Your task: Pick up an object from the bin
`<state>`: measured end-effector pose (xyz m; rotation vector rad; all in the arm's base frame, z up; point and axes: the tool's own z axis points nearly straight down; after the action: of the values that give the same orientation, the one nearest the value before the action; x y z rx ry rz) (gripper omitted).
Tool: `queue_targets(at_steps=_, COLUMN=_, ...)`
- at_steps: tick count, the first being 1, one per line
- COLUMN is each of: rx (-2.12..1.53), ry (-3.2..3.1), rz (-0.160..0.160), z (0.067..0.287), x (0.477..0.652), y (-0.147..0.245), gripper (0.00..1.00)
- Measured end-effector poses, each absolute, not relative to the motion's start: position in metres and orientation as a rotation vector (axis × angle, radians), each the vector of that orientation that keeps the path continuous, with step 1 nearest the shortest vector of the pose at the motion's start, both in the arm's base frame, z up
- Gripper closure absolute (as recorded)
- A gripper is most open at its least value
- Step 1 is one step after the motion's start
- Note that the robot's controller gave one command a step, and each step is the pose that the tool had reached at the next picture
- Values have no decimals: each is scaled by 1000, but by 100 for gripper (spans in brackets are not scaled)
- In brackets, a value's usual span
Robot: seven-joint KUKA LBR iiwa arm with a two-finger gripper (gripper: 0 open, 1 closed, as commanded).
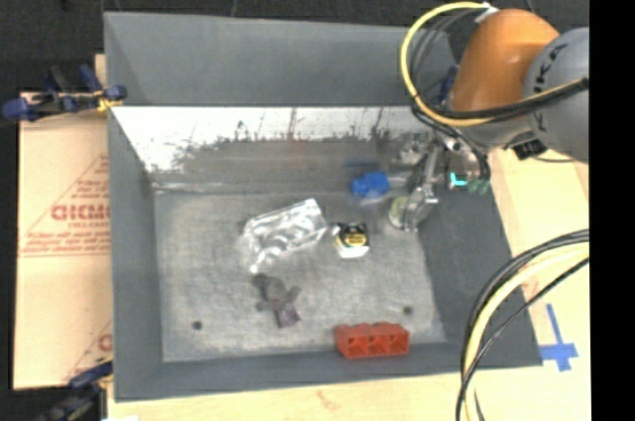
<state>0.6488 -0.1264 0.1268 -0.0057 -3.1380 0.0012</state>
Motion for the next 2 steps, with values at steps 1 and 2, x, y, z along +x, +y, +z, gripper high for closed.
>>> queue_targets(at_steps=1, rx=205, ry=-3136, rz=3, z=110, x=625, y=-135, gripper=0)
queue_targets(at_steps=2, rx=-16, ry=-3151, rz=0, z=73, x=637, y=-162, gripper=0)
